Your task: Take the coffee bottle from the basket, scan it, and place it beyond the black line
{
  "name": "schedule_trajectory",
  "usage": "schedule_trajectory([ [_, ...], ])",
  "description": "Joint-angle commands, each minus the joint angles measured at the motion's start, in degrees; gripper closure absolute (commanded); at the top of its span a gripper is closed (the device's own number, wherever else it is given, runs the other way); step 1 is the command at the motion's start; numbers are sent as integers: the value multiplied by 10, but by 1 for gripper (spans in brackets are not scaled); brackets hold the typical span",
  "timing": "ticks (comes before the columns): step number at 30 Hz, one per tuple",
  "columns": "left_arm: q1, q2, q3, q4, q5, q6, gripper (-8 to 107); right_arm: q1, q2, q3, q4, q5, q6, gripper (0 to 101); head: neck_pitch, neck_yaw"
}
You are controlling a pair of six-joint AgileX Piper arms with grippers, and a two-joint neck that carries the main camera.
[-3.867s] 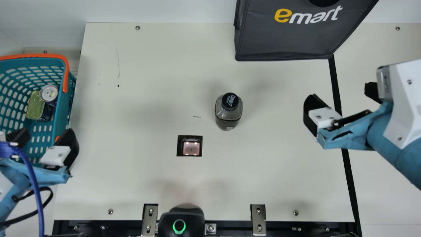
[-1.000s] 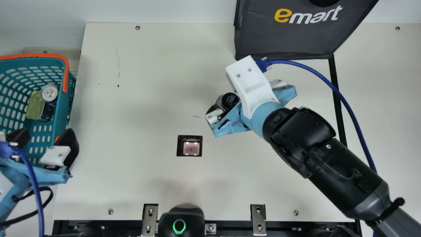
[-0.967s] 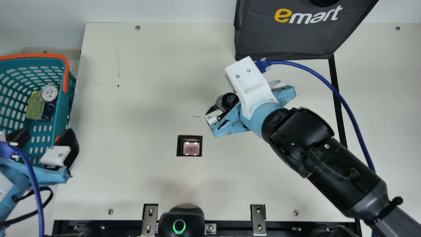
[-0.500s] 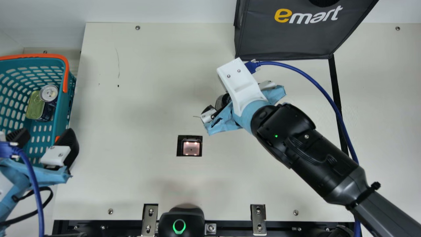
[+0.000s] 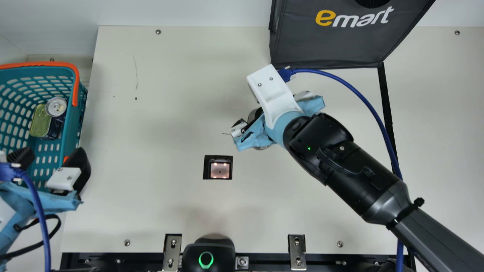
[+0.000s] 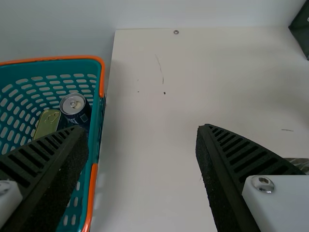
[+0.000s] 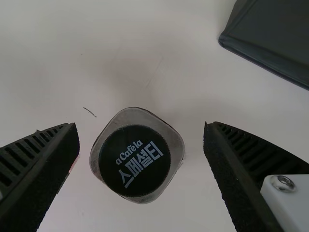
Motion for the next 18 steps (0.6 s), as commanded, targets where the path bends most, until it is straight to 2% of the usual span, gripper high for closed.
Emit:
schedule_trajectory([
  [1, 0, 0, 0, 0, 0, 0, 9, 0, 1, 0, -2, 0, 1, 37, -15, 1],
  [10, 0, 0, 0, 0, 0, 0, 9, -1, 3, 3, -2, -2, 2, 97, -15, 1],
  [11, 0, 0, 0, 0, 0, 0, 9, -1, 3, 3, -2, -3, 2, 101, -15, -13],
  [18, 0, 0, 0, 0, 0, 0, 9, -1, 4, 3, -2, -3, 2, 101, -15, -106],
])
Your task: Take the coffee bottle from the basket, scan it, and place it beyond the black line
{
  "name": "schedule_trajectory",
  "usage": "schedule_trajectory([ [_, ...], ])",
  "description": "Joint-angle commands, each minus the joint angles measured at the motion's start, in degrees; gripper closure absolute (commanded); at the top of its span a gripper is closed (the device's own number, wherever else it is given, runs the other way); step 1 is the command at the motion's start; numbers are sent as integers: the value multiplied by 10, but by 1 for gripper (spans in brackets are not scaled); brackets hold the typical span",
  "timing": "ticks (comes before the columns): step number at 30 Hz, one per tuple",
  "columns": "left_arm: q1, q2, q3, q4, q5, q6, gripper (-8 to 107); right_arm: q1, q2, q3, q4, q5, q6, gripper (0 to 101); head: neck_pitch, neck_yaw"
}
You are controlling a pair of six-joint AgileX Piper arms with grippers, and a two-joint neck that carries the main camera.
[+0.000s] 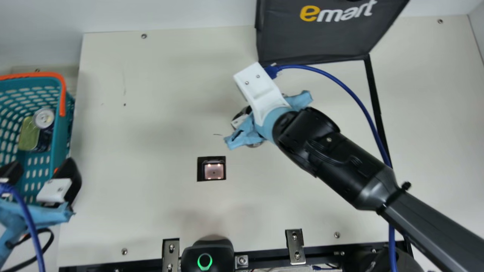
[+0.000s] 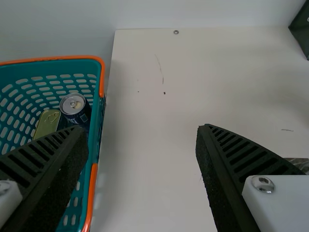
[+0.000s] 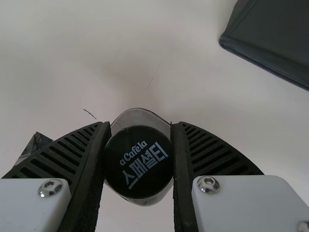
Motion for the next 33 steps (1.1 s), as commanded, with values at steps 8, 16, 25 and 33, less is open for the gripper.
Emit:
schedule_trajectory([
  [8, 0, 0, 0, 0, 0, 0, 9, -2, 1, -7, 0, 8, -3, 101, -15, -131],
  [16, 0, 0, 0, 0, 0, 0, 9, -10, -2, -23, 0, 18, -9, 101, -15, -131],
  [25, 0, 0, 0, 0, 0, 0, 9, -24, -5, -39, 0, 23, -16, 101, -15, -131],
  [33, 0, 0, 0, 0, 0, 0, 9, -44, -11, -45, 0, 26, -21, 101, -15, -131],
])
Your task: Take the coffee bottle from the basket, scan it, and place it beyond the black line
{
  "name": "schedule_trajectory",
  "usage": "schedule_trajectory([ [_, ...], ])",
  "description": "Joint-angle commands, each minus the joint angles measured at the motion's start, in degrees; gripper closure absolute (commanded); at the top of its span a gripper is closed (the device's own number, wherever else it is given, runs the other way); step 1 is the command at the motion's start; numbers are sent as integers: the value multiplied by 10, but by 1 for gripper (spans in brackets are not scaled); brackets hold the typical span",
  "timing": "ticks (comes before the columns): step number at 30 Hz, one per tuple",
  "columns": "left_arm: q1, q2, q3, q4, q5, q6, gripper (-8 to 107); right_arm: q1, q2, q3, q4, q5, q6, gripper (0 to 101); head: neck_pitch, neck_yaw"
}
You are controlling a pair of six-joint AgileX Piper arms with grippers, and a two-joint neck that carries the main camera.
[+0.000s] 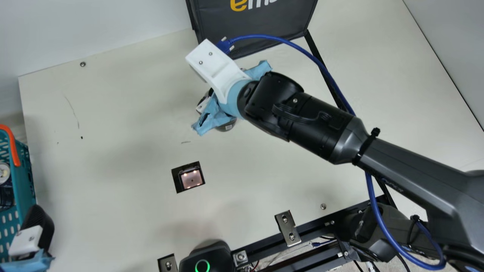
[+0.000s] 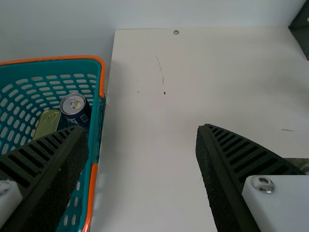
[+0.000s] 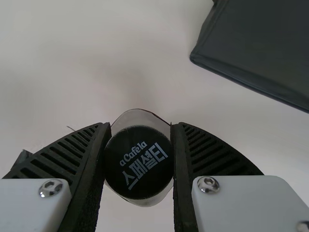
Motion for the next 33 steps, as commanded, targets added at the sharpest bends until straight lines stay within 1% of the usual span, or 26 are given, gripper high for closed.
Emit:
schedule_trajectory([
  [1, 0, 0, 0, 0, 0, 0, 9, -6, -1, -1, 0, 1, -2, 101, -15, -1],
  [13, 0, 0, 0, 0, 0, 0, 9, -66, -16, 0, 7, 5, -21, 101, -15, -1],
  [33, 0, 0, 0, 0, 0, 0, 9, -196, -48, 23, 33, 0, -57, 101, -15, -1],
])
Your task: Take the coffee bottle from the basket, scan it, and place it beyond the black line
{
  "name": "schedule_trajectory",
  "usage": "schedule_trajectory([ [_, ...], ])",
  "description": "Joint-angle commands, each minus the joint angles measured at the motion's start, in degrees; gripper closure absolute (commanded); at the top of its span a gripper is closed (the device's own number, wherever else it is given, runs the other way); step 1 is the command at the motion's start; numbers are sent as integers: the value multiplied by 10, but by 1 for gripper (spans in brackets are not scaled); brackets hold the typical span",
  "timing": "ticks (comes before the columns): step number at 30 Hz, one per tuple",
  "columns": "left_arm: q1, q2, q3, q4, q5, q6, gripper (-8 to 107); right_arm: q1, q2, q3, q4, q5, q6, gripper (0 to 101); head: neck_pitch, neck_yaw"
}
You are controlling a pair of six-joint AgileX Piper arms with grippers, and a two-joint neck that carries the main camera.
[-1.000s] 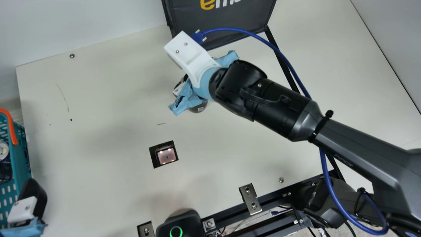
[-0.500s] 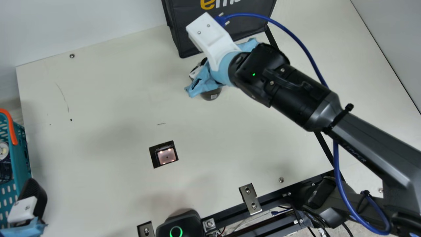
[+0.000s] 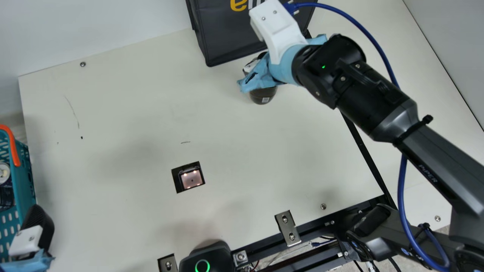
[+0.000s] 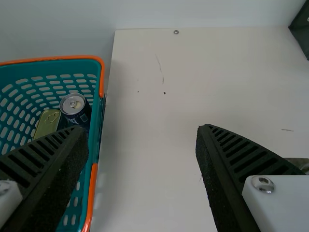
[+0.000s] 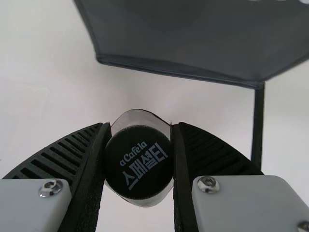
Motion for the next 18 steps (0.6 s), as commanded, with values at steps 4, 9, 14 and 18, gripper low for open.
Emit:
schedule_trajectory([
  [4, 0, 0, 0, 0, 0, 0, 9, -37, -7, 6, 10, -5, -11, 101, -15, -1],
  [9, 0, 0, 0, 0, 0, 0, 9, -73, -12, 10, 20, -9, -25, 101, -15, -1],
  [14, 0, 0, 0, 0, 0, 0, 9, -108, -14, 11, 33, -12, -41, 101, -15, -1],
  [18, 0, 0, 0, 0, 0, 0, 9, -134, -15, 11, 43, -14, -53, 101, -15, -1],
])
